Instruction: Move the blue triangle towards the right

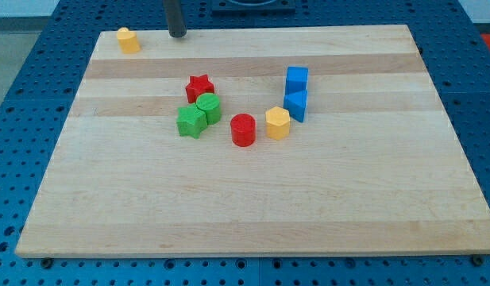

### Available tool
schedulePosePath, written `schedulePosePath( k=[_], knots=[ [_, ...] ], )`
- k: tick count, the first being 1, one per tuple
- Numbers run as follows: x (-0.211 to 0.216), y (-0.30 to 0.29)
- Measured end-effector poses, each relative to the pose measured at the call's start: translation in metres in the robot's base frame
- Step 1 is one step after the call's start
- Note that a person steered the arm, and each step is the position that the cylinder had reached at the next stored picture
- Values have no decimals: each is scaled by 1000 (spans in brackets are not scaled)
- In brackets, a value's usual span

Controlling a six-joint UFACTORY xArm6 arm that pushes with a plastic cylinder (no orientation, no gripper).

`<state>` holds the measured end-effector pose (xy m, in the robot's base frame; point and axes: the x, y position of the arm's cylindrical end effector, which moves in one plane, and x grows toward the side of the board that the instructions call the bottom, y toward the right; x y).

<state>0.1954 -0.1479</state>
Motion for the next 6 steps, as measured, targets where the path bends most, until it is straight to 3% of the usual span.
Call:
schedulePosePath(
  k=[2, 4, 6],
  knots=[
    [20, 39],
    [97, 64],
    [173, 126]
  ],
)
